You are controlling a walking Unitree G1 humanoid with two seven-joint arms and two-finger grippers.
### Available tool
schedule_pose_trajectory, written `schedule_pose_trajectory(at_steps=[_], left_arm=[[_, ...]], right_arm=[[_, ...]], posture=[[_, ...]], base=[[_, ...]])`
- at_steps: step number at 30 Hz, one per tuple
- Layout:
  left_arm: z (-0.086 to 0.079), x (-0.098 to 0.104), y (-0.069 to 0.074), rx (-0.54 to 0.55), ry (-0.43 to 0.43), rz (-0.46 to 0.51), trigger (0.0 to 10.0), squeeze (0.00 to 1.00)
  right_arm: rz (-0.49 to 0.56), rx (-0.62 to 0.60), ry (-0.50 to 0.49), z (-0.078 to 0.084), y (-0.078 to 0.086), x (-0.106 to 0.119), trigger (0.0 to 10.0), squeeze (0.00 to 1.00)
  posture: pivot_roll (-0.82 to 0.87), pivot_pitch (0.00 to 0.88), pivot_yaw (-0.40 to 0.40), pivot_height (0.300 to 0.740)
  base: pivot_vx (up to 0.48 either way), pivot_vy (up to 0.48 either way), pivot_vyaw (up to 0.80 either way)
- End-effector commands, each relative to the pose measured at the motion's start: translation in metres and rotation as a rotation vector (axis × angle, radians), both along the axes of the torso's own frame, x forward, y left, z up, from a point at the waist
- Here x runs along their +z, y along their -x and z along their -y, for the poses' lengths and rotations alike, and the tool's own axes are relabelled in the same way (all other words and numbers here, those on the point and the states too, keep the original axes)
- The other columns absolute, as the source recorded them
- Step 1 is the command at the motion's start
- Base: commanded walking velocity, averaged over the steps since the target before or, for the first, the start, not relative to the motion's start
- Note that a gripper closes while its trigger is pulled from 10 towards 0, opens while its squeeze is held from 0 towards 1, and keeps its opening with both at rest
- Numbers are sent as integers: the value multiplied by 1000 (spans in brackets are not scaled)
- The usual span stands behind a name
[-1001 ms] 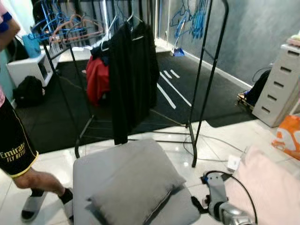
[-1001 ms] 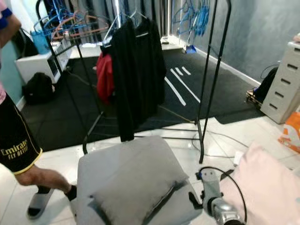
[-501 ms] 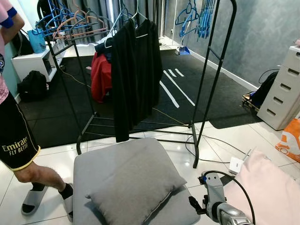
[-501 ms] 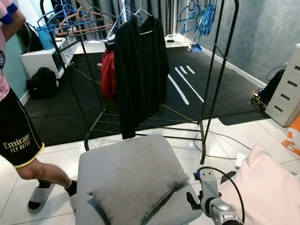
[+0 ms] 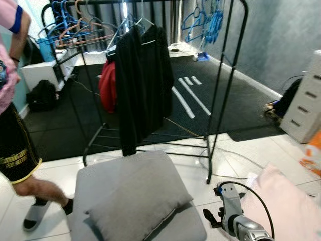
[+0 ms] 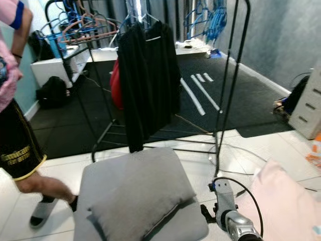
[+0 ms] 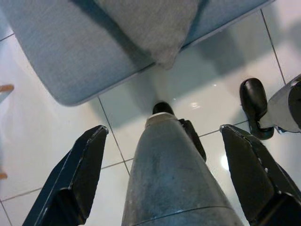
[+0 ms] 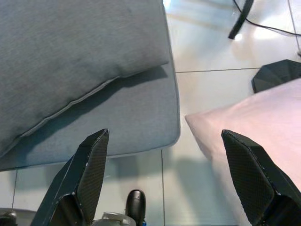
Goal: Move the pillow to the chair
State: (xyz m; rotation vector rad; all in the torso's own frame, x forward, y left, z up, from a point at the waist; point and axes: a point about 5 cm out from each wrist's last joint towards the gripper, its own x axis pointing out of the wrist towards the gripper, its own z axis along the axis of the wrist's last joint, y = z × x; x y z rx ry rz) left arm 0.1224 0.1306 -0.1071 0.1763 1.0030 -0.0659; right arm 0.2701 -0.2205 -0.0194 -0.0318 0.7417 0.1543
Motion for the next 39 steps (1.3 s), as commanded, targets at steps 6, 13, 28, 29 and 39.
schedule_pose_trajectory(at_steps=[6, 13, 28, 29, 39], left_arm=[[3, -2, 5, 2, -8, -23, 10000, 0], [2, -2, 5, 12, -36, -19, 10000, 0], [2, -2, 5, 24, -39, -21, 10000, 0], [2, -2, 5, 25, -39, -20, 10000, 0], [2, -2, 5, 36, -46, -18, 10000, 0]], right_arm=[[-21, 12, -22, -8, 2, -3, 10000, 0], [-30, 28, -32, -10, 2, -4, 10000, 0], [-43, 22, -30, -9, 4, -5, 10000, 0], [-43, 20, -31, -9, 3, -5, 10000, 0], [-56, -6, -30, -6, 4, -6, 10000, 0]], posture=[[-153, 0, -26, 740], [-151, 0, -24, 740], [-146, 0, -30, 740], [-145, 0, -30, 740], [-147, 0, -29, 731]], base=[[0, 0, 0], [0, 0, 0], [0, 0, 0], [0, 0, 0], [0, 0, 0]])
